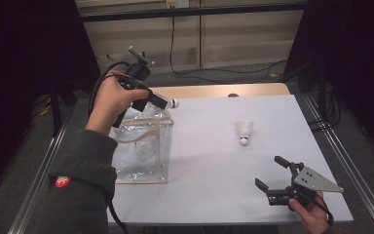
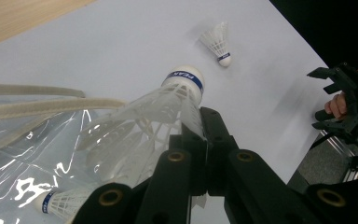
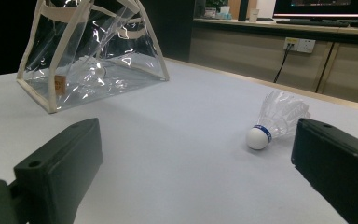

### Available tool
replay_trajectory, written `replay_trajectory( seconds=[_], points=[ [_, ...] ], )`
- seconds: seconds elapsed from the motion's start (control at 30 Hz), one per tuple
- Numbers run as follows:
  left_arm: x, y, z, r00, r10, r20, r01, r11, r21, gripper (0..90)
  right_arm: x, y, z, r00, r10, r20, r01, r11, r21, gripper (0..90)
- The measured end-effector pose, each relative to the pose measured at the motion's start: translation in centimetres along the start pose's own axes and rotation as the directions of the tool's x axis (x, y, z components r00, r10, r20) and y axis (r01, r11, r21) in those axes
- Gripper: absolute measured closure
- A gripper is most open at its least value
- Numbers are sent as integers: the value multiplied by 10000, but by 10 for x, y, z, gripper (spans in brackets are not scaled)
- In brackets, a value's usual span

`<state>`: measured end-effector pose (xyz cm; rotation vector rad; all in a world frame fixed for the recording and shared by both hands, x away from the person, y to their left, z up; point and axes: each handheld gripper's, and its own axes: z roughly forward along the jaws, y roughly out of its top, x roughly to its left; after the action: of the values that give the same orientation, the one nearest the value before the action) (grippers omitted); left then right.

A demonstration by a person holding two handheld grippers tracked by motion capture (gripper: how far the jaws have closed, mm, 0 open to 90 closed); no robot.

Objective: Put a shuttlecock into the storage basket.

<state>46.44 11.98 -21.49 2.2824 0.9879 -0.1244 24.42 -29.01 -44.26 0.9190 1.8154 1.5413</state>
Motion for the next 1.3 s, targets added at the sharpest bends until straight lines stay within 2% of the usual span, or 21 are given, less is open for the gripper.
replay_trajectory(
  seconds=[0.43,0.63,1.03,1.3],
  points=[
    [4,-3,-3,9999,-56,-106,56,10000,-5,900,0,0,0,10000,-6,0,6,10000,-23,19],
    [9,-5,-8,9997,-201,-118,200,9998,-85,900,0,0,0,10000,-34,-7,34,10000,-20,19],
    [17,-10,-12,9988,-324,-359,325,9995,29,900,0,0,0,10000,-4,-4,4,10000,-31,19],
    [22,-13,-15,9974,-495,-524,492,9988,-80,900,0,0,0,10000,-32,-7,32,10000,-25,19]
  ],
)
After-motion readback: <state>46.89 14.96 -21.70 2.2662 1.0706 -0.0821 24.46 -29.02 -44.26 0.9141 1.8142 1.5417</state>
